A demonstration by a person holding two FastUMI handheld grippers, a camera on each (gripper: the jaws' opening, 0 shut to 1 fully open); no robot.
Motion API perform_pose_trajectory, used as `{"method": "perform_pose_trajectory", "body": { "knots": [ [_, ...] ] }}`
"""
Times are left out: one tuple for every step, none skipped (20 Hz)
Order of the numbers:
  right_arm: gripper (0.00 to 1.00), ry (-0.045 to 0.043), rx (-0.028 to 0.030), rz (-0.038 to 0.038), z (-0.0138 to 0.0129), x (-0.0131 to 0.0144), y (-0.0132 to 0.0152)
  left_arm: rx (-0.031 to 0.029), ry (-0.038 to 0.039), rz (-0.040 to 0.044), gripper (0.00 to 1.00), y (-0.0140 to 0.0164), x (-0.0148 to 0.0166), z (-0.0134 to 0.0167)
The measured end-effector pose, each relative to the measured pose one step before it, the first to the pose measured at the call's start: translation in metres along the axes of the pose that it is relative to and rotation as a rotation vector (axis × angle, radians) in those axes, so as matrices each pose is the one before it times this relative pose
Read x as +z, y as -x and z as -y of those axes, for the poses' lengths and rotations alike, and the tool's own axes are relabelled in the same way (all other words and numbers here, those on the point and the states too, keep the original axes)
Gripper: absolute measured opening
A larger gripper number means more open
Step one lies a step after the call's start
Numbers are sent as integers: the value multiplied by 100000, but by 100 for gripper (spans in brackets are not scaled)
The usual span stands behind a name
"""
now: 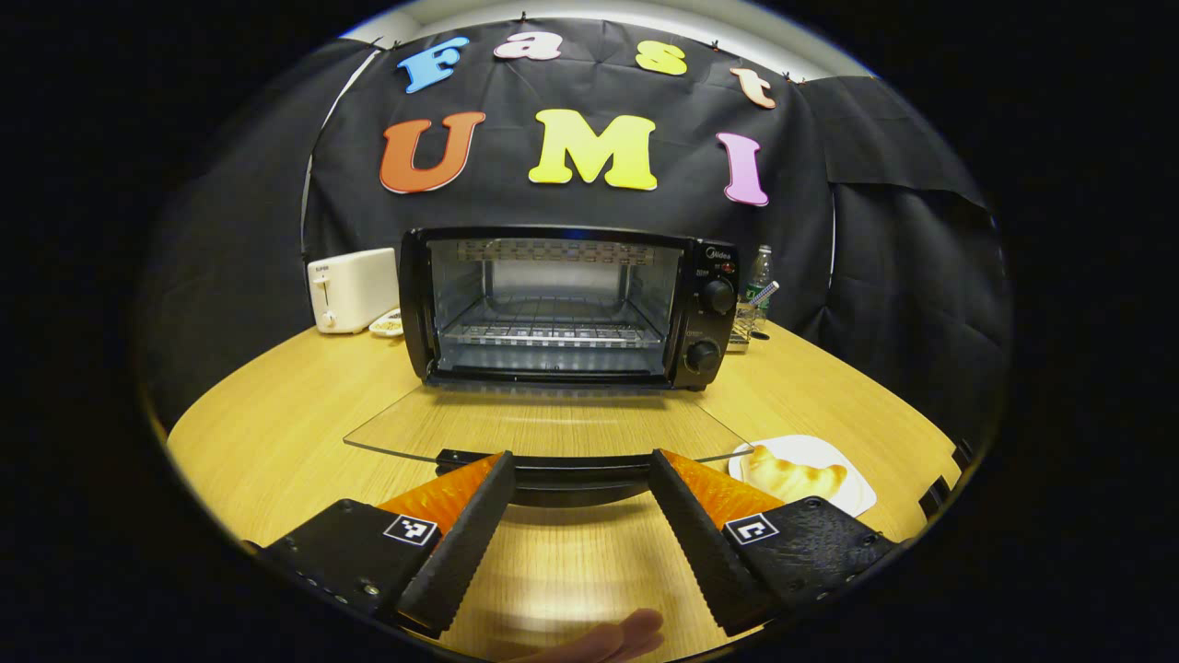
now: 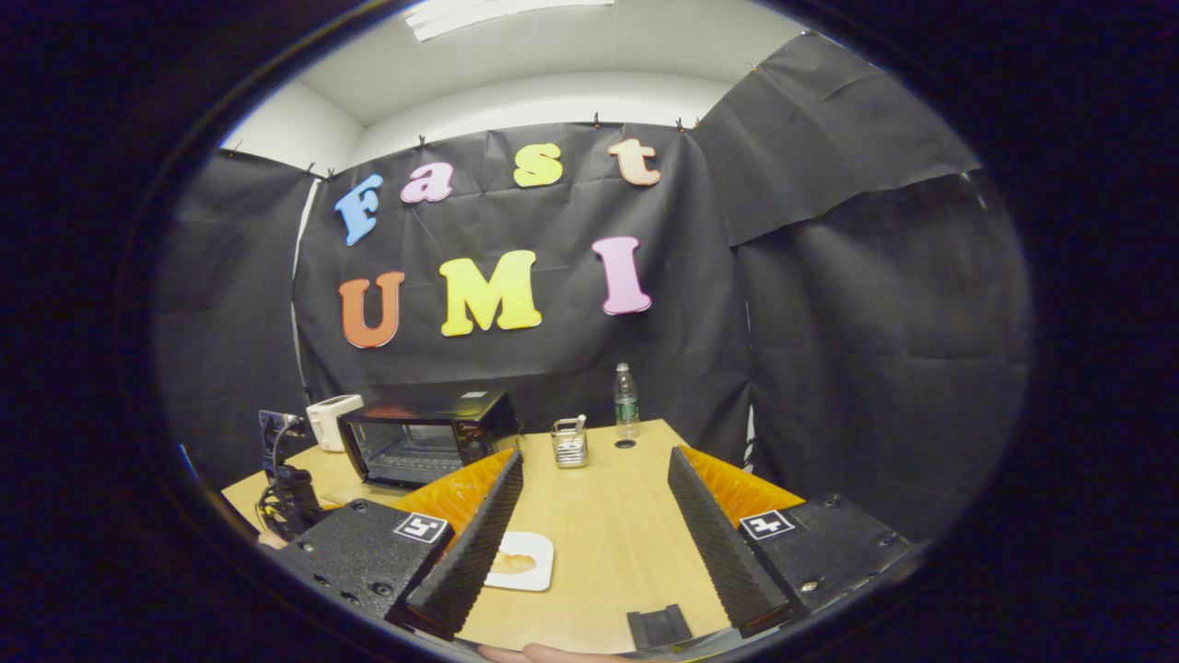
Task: Open the electric oven with the left hand, put the food in, and close the electric oven.
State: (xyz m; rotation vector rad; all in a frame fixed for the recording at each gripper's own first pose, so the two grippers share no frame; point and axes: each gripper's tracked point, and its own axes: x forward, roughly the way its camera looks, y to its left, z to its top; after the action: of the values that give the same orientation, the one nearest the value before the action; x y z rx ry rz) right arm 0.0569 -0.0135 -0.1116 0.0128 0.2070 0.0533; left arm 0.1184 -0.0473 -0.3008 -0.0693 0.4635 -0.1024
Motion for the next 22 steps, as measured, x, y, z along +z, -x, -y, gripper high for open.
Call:
{"method": "perform_pose_trajectory", "body": {
  "knots": [
    [97,2053,1844,-1277,-1139,-581,-459,478,1714,-3163,98,-381,-884,-203],
    [97,2664,910,-2811,-915,-928,-517,699,2168,-2879,96,-35,-794,-148],
    [97,1690,1101,-1761,-913,-765,-485,534,599,2691,96,301,380,-59],
    [97,1160,1812,-1861,-1074,-590,-411,-603,1333,3279,96,272,875,10],
    [97,969,2366,-2862,-1103,-921,-571,-62,1831,566,95,-72,355,-324],
    [97,689,2140,-2771,-1058,-1217,-566,-47,2198,-1628,94,-218,-491,-389],
    [97,776,1358,-2744,-783,-885,-661,-510,2271,-1470,94,-62,-391,-326],
    [97,1020,776,-2675,-558,-983,-621,-1288,1971,1180,94,194,432,-59],
    [97,1428,710,-2292,-622,-691,-688,-1654,1033,1264,93,166,273,130],
    [97,1231,634,-1385,-546,-489,-581,457,6,256,93,153,-44,-271],
    [97,1053,652,-873,-545,-323,-589,1206,-486,-541,93,179,-206,-511],
    [97,698,263,-1132,-269,-436,-640,235,69,-508,93,303,-184,-492],
    [97,1046,471,-1015,-304,-482,-722,-803,204,1298,94,435,489,-71],
    [100,956,142,-1235,-116,-456,-919,-240,-452,2422,95,515,910,-127],
    [97,910,-314,-2287,25,-640,-894,-592,-1183,2433,95,691,926,145],
    [97,326,25,-1861,-21,-618,-996,-1257,-1684,1820,95,651,666,408],
    [97,151,743,-1904,-210,-543,-998,-721,-1777,1402,95,680,787,472],
    [97,455,791,-2669,-148,-677,-972,124,-2073,1702,95,667,703,52],
    [97,104,442,-2815,-26,-695,-1027,197,-2686,1752,94,902,895,277],
    [97,-108,803,-2744,-55,-665,-871,-156,-3344,2620,94,989,1067,347],
    [97,-518,867,-2144,-187,-419,-873,716,-3357,3718,94,1155,1445,126],
    [97,336,1443,-2425,-377,-651,-709,1617,-2354,3526,94,894,1283,-355]
  ]
}}
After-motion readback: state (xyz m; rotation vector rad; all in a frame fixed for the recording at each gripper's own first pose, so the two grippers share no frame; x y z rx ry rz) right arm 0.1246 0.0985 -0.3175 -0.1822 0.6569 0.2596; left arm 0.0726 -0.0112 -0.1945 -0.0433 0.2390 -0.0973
